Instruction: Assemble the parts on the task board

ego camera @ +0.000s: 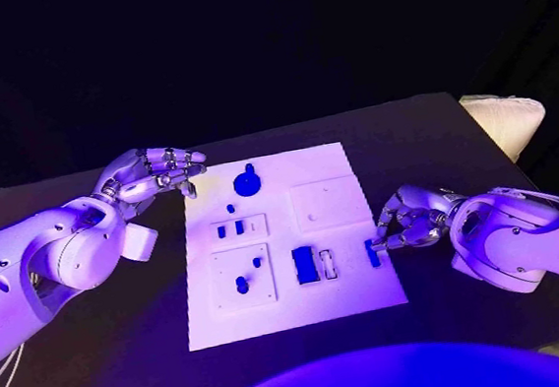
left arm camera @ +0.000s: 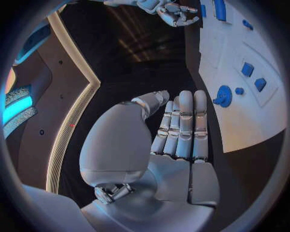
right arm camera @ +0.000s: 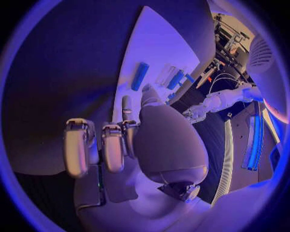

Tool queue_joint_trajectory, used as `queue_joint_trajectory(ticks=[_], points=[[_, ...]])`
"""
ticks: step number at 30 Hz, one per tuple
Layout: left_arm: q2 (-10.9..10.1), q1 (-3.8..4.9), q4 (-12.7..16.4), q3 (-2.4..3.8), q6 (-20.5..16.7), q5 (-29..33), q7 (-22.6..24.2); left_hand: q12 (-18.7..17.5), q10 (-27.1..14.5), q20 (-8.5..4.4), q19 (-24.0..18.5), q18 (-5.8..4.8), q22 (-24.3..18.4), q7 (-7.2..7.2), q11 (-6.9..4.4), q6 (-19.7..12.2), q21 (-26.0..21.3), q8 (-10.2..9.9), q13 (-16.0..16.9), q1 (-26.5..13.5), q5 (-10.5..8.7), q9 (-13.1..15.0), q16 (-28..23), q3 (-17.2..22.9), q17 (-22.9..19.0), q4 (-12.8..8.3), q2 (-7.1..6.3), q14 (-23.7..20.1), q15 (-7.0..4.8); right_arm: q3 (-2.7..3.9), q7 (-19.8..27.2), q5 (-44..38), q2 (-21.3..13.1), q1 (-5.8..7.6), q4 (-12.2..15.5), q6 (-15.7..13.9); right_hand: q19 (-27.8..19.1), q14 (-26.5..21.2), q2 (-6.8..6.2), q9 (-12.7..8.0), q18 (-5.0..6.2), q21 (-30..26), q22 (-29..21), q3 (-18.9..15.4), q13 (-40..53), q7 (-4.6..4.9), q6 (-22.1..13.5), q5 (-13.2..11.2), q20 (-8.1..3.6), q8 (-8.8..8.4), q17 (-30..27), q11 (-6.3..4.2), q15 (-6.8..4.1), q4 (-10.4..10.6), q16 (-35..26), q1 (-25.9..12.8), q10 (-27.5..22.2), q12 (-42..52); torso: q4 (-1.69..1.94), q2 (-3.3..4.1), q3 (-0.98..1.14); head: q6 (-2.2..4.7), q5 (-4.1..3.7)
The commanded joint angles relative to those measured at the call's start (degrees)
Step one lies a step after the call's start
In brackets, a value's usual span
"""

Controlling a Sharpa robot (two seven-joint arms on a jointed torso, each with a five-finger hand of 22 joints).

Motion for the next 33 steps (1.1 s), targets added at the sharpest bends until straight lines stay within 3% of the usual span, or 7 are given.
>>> queue_joint_trajectory(ticks=[1,14,18,19,21,30,33], points=[[0.0,0.0,0.1,0.03,0.5,0.4,0.7,0.3,-0.5,0.01,0.5,0.4,0.0,0.15,0.05,-0.4,-0.2,0.2,-0.1,0.0,0.08,-0.1,-0.2,0.2,0.0,0.0,0.48,0.3,0.1,-0.05,-3.3,-3.2,0.7,-0.51,-0.3,2.3,4.5,6.1,0.1,-0.1,-0.48,0.3,13.4,-0.2,10.7,-0.03,0.6,0.3,0.02,0.39,15.1,-0.04,0.15,0.3,0.4,-1.3,2.4,0.3,0.06,0.03,0.04,0.01,0.15],[-0.1,-0.03,0.2,0.03,0.7,0.4,0.6,0.3,-0.5,0.01,0.5,0.4,0.0,0.15,0.05,-0.4,-0.2,0.2,-0.1,0.0,0.08,-0.1,-0.2,0.2,0.0,0.0,0.48,0.3,0.1,-0.13,-4.8,-3.5,3.7,-2.27,-1.2,3.5,4.4,6.1,0.34,-0.1,-0.45,0.2,13.4,-0.1,10.7,-0.18,0.7,0.6,-0.04,0.46,15.1,-0.15,0.07,0.2,0.4,-2.5,2.5,0.3,-0.02,-0.03,0.05,0.01,0.39],[-0.1,-0.03,0.2,0.03,0.7,0.4,0.5,0.3,-0.5,0.01,0.5,0.4,0.0,0.15,0.05,-0.4,-0.2,0.2,-0.1,0.0,0.08,-0.1,-0.2,0.2,0.0,0.0,0.48,0.3,0.1,-0.13,-5.4,-4.2,4.3,-2.49,-1.3,3.8,4.5,6.1,0.66,-0.3,-0.47,0.2,13.4,1.3,10.8,-0.37,0.7,0.6,-0.21,0.41,15.1,-0.36,-0.13,-0.3,0.4,0.7,2.5,0.4,-0.02,0.0,0.02,0.01,0.46],[-0.1,-0.04,0.2,0.03,0.8,0.4,0.5,0.3,-0.5,0.01,0.5,0.4,0.0,0.15,0.05,-0.4,-0.2,0.2,-0.1,0.0,0.08,-0.1,-0.2,0.2,0.0,0.0,0.48,0.3,0.1,-0.13,-5.7,-4.7,4.6,-2.54,-1.4,4.0,4.5,6.1,0.7,-0.4,-0.48,0.3,13.4,3.1,10.8,-0.45,0.8,-1.4,-0.34,0.31,15.1,-0.47,-0.26,-0.6,0.4,3.5,2.5,0.4,-0.02,0.01,0.02,0.01,0.46],[-0.2,-0.04,0.2,0.03,0.8,0.4,0.5,0.4,-0.4,0.0,0.5,0.4,0.0,0.12,0.03,-0.4,-0.2,0.3,-0.1,-0.1,0.07,-0.1,-0.2,0.3,0.0,0.0,0.49,0.4,0.1,-0.13,-6.1,-5.7,4.9,-2.61,-1.5,4.5,4.5,6.1,0.16,-0.7,-0.49,0.4,13.4,5.5,10.8,-0.52,1.0,-2.7,-0.42,0.13,15.1,-0.54,-0.3,-0.5,0.4,6.2,2.5,0.3,-0.01,0.03,-0.01,0.01,0.46],[-0.4,-0.04,0.3,0.03,0.8,0.4,0.4,0.4,-0.4,0.0,0.5,0.4,0.0,0.12,0.03,-0.4,-0.2,0.3,-0.1,-0.1,0.07,-0.1,-0.2,0.3,0.0,0.0,0.49,0.4,0.1,-0.12,-8.5,-13.0,6.3,-3.0,-1.9,7.4,4.4,6.1,-3.12,-1.8,-0.49,0.3,13.4,12.7,10.6,-0.25,2.0,1.0,-0.38,-0.72,15.1,-0.38,-0.19,-0.5,0.4,12.3,2.1,-0.4,-0.01,-0.05,-0.01,0.01,0.51],[-0.4,-0.04,0.3,0.03,0.8,0.3,0.4,0.4,-0.4,0.0,0.5,0.4,0.0,0.12,0.03,-0.4,-0.2,0.3,-0.1,-0.1,0.07,-0.1,-0.2,0.3,0.0,0.0,0.49,0.4,0.1,-0.12,-9.3,-14.4,6.7,-3.13,-1.9,7.4,4.5,6.1,-4.04,-2.1,-0.51,0.4,13.5,15.8,10.6,-0.24,2.4,2.6,-0.34,-0.93,15.1,-0.38,-0.16,0.0,0.4,11.5,2.2,-0.3,0.0,-0.06,-0.02,0.01,0.51]])
